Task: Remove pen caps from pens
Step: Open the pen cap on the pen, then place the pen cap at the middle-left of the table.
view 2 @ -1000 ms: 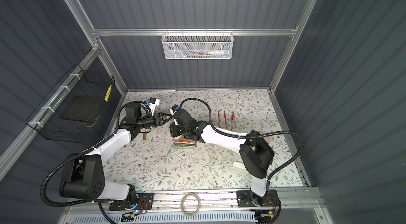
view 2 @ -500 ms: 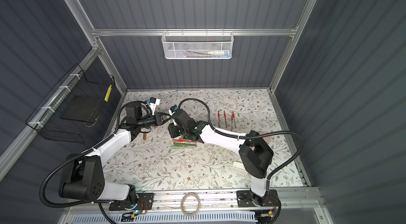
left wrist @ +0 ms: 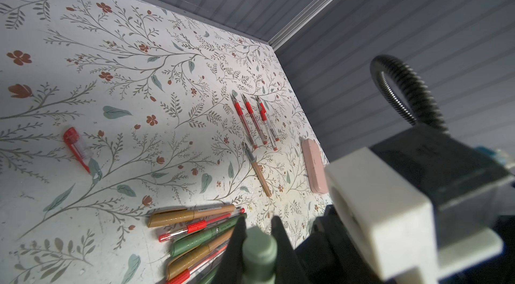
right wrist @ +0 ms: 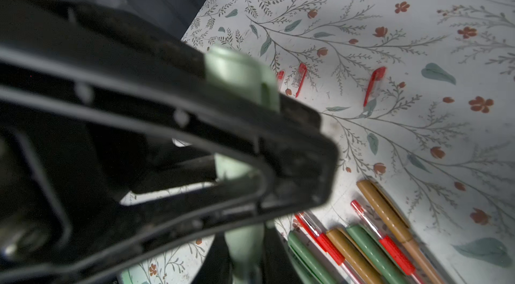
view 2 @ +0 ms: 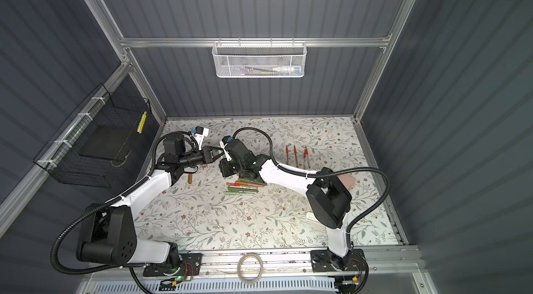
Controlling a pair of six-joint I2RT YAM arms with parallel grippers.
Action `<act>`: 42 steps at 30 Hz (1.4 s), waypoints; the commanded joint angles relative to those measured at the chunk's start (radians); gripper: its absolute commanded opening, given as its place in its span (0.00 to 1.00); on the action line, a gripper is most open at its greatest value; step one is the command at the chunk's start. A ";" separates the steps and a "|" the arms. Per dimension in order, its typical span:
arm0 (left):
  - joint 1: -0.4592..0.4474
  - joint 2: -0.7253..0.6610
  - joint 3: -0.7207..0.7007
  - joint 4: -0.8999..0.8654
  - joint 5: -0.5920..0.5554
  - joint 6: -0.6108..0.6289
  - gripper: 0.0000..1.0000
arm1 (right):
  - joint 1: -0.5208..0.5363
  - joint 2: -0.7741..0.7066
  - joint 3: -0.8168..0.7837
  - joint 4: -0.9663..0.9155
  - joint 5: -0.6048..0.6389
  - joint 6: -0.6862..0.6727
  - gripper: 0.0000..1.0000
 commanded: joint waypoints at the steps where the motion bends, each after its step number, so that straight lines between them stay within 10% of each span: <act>1: 0.006 -0.022 0.002 0.034 0.016 -0.017 0.00 | -0.002 0.013 0.011 -0.012 -0.024 0.018 0.02; 25: 0.170 -0.028 0.087 -0.207 -0.222 0.091 0.00 | 0.055 -0.248 -0.464 0.047 0.093 0.068 0.00; 31: 0.134 -0.042 0.035 -0.417 -0.268 0.209 0.00 | -0.043 -0.395 -0.567 -0.035 0.112 0.058 0.00; 42: 0.125 0.005 -0.149 -0.254 -0.322 0.131 0.00 | -0.291 -0.559 -0.636 -0.234 0.106 -0.037 0.00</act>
